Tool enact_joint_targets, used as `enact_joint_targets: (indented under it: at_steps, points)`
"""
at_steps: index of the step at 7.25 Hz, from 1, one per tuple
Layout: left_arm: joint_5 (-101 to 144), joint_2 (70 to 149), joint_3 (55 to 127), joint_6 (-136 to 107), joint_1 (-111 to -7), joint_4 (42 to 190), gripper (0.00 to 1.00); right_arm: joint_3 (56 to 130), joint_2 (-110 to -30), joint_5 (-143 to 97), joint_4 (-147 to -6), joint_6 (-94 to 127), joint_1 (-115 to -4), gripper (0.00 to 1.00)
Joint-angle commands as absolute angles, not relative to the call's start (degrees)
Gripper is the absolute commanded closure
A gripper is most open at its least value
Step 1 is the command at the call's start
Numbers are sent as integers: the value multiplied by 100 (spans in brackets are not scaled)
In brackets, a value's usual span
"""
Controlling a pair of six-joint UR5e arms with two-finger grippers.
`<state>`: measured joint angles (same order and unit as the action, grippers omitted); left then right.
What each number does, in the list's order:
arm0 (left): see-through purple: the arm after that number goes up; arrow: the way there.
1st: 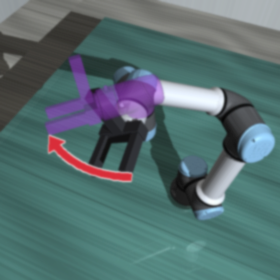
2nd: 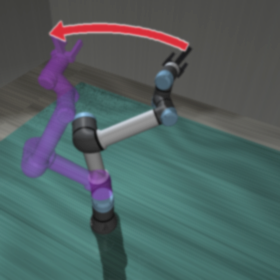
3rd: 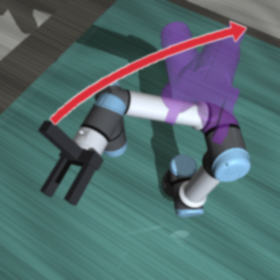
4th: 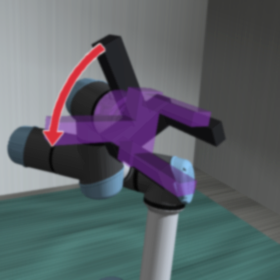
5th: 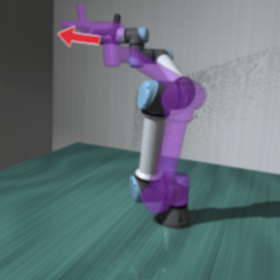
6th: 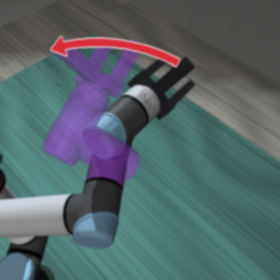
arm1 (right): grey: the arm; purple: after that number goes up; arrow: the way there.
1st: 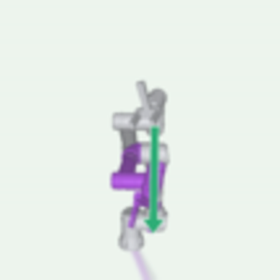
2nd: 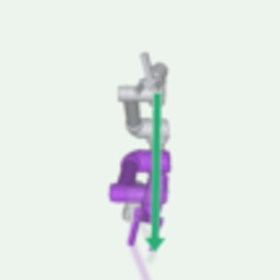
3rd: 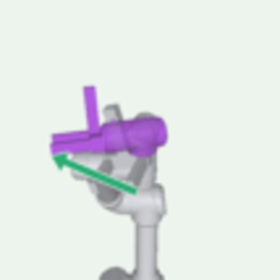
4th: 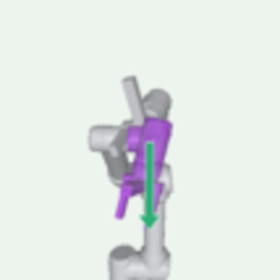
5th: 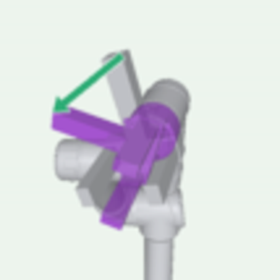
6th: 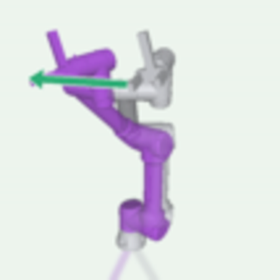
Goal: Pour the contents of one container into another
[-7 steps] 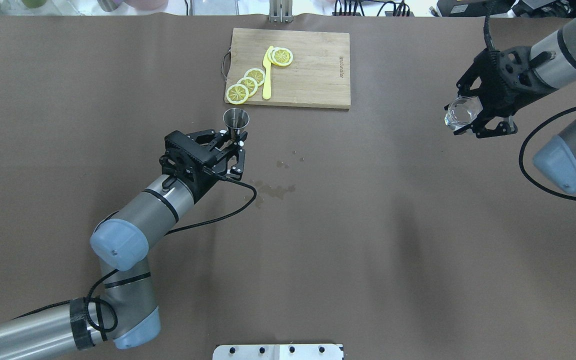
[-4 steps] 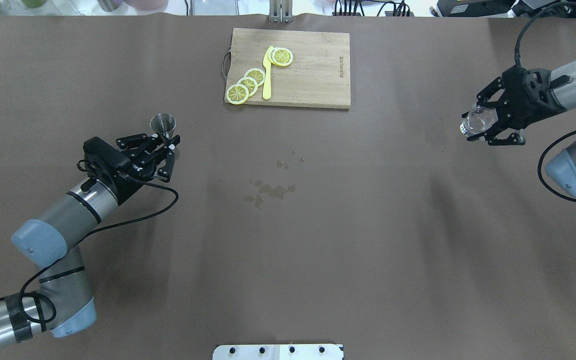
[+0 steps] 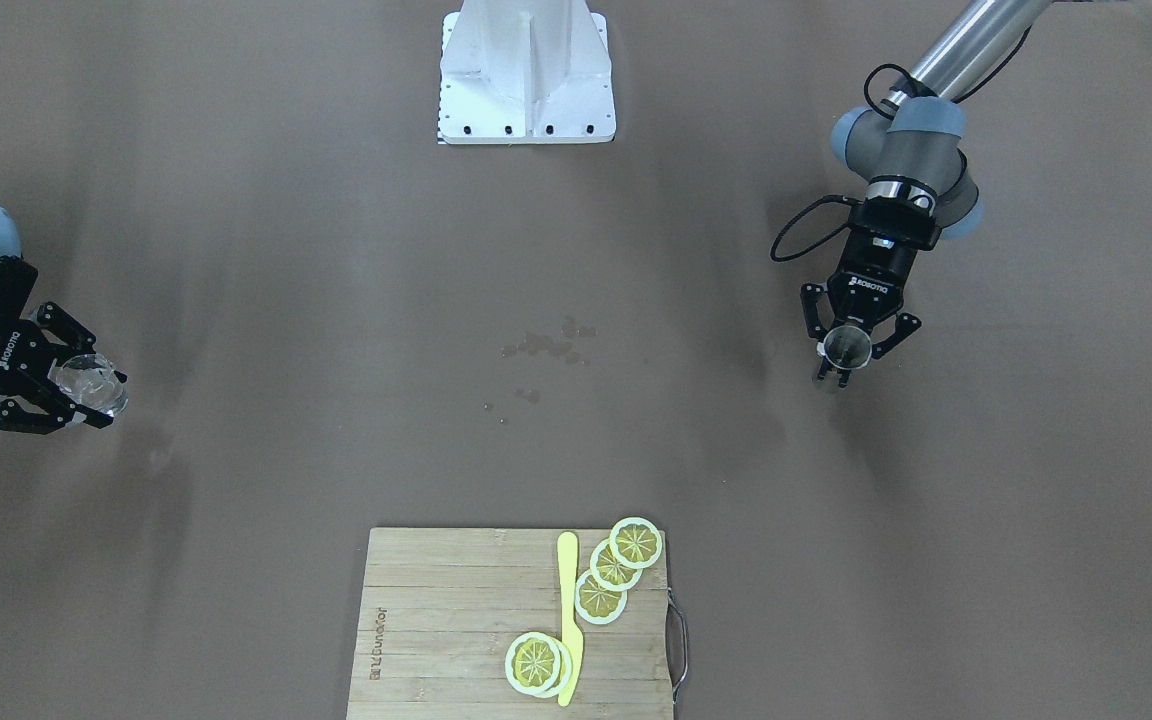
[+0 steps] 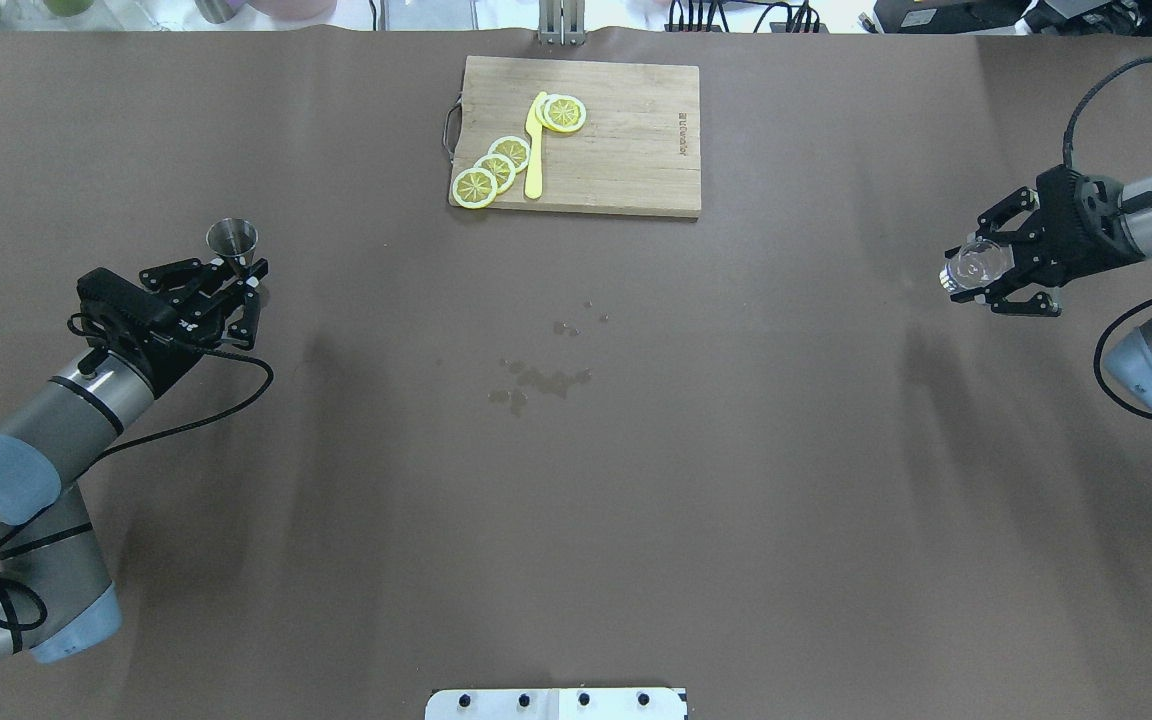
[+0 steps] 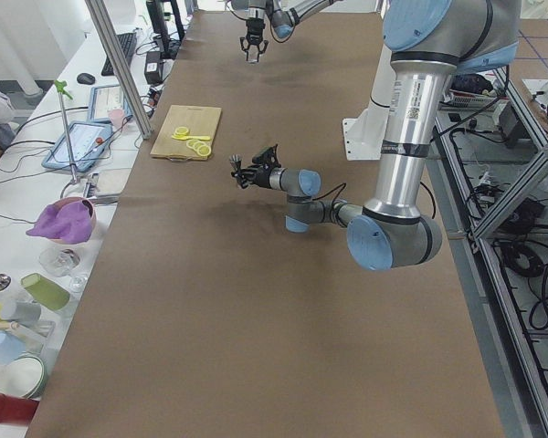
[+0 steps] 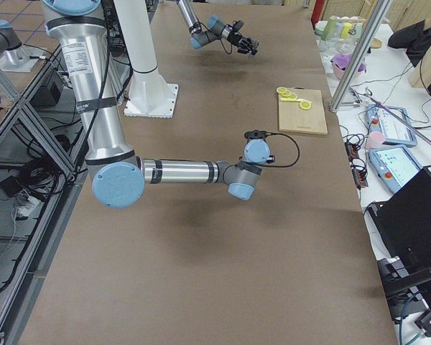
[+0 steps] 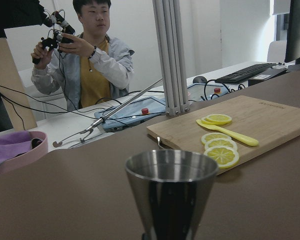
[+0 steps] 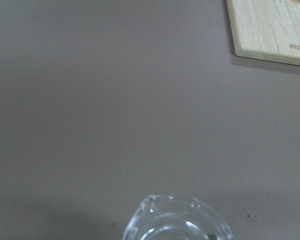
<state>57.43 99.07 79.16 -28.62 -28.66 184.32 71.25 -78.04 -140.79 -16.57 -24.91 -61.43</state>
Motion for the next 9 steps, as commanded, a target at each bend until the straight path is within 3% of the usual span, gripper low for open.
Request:
enact_joint_targets:
  at_steps: [1, 4, 9]
  points:
    - [5327, 9695, 7849, -2865, -2883, 18448, 100, 6497, -7744, -14036, -1003, -2285, -6126, 100]
    - [4459, 9616, 7971, -3471, -2752, 18387, 100, 6196, -7638, -14036, -817, -2259, -6126, 100]
    - [2580, 9354, 8252, -3542, -1340, 18220, 100, 5810, -7218, -14080, -826, -1664, -6100, 100]
